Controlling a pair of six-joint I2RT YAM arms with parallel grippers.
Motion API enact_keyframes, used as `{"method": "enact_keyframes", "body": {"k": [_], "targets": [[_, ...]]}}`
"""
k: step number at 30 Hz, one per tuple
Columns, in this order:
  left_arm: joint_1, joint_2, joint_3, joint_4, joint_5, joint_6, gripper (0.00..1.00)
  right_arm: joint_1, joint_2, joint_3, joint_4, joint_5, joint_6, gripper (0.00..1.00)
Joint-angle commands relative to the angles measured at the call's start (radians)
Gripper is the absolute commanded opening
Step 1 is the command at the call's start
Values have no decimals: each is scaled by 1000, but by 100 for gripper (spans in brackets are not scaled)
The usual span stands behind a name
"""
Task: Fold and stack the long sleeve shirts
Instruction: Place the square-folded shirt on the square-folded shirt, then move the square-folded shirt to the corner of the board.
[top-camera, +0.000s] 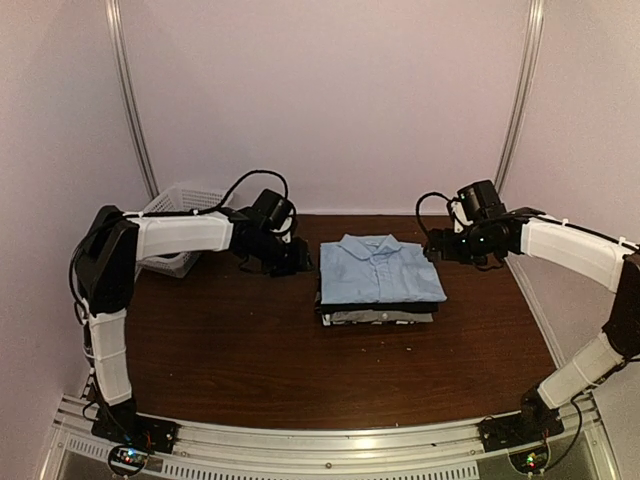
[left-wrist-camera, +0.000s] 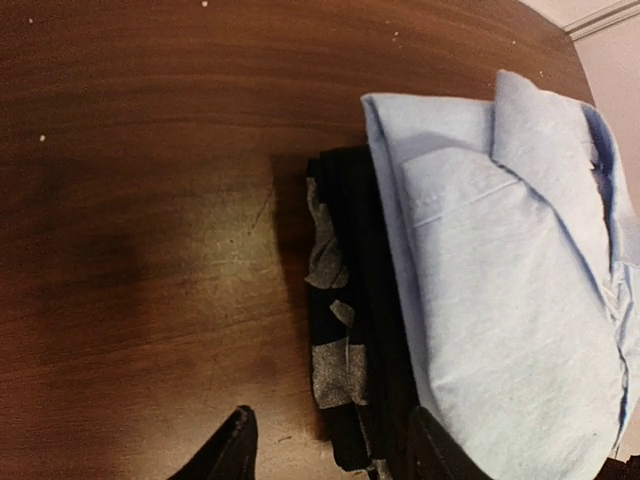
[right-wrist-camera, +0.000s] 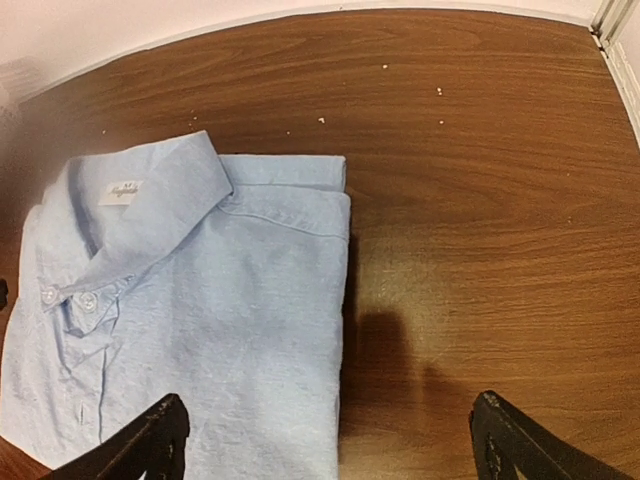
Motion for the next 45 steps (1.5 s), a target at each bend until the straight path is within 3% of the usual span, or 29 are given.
{"method": "enact_keyframes", "body": {"k": [1, 6, 10, 21, 33, 39, 45], "targets": [[-4, -121, -37, 25, -68, 29, 59, 68, -9, 38, -22, 38, 21, 100], [-2, -222, -101, 25, -130, 39, 83, 185, 23, 112, 0, 38, 50, 100], [-1, -313, -161, 12, -212, 38, 97, 288, 81, 192, 50, 19, 68, 100], [2, -588, -350, 2, -346, 31, 97, 453, 426, 523, 84, -28, 72, 100], [13, -714, -448, -23, -370, 27, 98, 532, 771, 886, 85, -111, 71, 100], [16, -721, -448, -27, -369, 28, 98, 531, 887, 959, 61, -99, 91, 100], [18, -704, -446, -27, -360, 19, 98, 517, 939, 920, 93, -83, 107, 100]]}}
